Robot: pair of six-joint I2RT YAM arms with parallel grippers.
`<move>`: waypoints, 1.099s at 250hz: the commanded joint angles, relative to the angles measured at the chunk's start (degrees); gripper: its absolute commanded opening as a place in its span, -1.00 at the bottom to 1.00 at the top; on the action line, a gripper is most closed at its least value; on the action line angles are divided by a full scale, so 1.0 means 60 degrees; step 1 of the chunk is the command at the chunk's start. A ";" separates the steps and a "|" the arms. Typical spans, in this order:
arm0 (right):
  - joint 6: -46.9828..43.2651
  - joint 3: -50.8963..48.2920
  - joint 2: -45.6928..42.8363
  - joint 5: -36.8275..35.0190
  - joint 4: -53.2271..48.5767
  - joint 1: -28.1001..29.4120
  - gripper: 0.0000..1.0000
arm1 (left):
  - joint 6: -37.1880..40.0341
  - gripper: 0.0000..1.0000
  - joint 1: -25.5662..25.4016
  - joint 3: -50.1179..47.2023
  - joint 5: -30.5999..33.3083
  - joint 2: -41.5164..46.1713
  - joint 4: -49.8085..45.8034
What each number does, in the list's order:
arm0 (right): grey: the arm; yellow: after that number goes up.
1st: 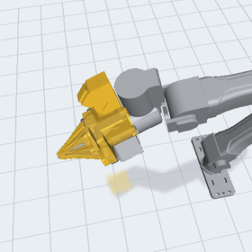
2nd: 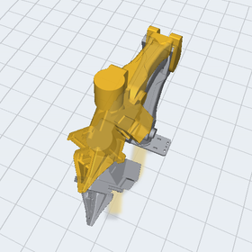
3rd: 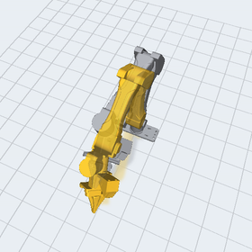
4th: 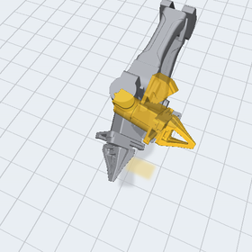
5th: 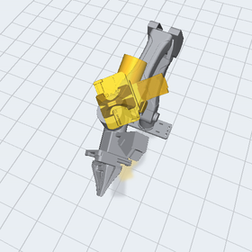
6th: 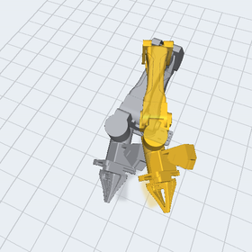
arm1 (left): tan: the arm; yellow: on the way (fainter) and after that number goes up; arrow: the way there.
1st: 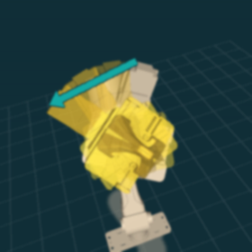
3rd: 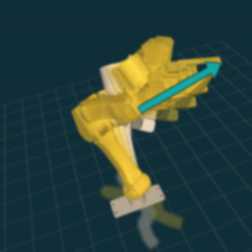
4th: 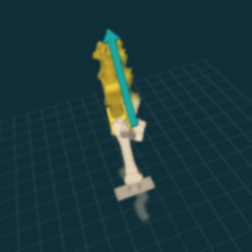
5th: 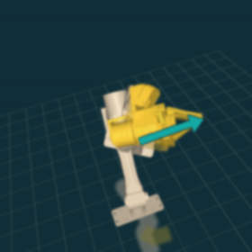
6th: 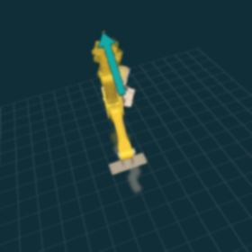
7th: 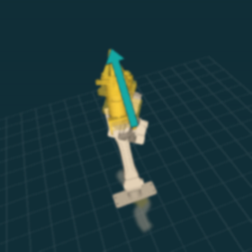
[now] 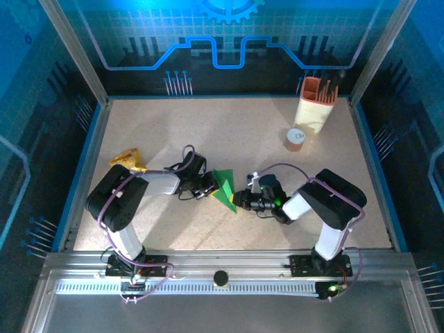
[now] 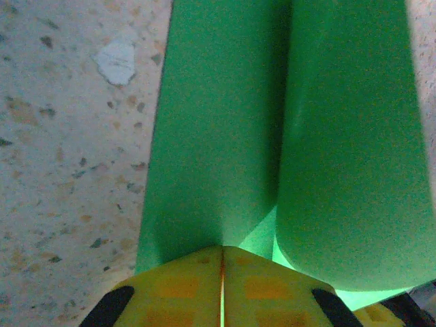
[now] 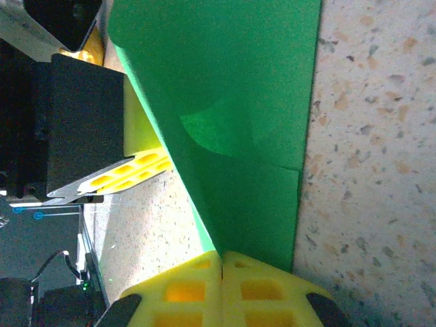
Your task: Fold a paper plane with a square sheet of paper (pick it up from the middle)
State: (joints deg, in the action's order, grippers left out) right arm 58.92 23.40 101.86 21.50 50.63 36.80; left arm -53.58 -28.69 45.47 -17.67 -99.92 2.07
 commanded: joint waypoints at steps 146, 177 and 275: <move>-0.0606 0.0539 0.0038 0.0362 -0.1170 0.0040 -0.97 | -0.0436 -0.83 -0.0346 -0.0865 0.1137 0.1020 -0.0633; -0.0372 0.0502 0.0292 0.0817 -0.0736 -0.0139 -0.97 | -0.0159 -0.81 -0.0335 -0.0600 0.1215 0.1008 -0.0901; -0.0736 0.0890 0.0236 0.1628 -0.1555 -0.0478 -0.98 | 0.0085 -0.81 -0.0303 -0.0306 0.1293 0.0681 -0.1150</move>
State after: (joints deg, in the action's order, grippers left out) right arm 56.10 27.59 102.78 28.88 44.38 35.07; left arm -54.87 -30.28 42.46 -11.31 -94.87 -1.80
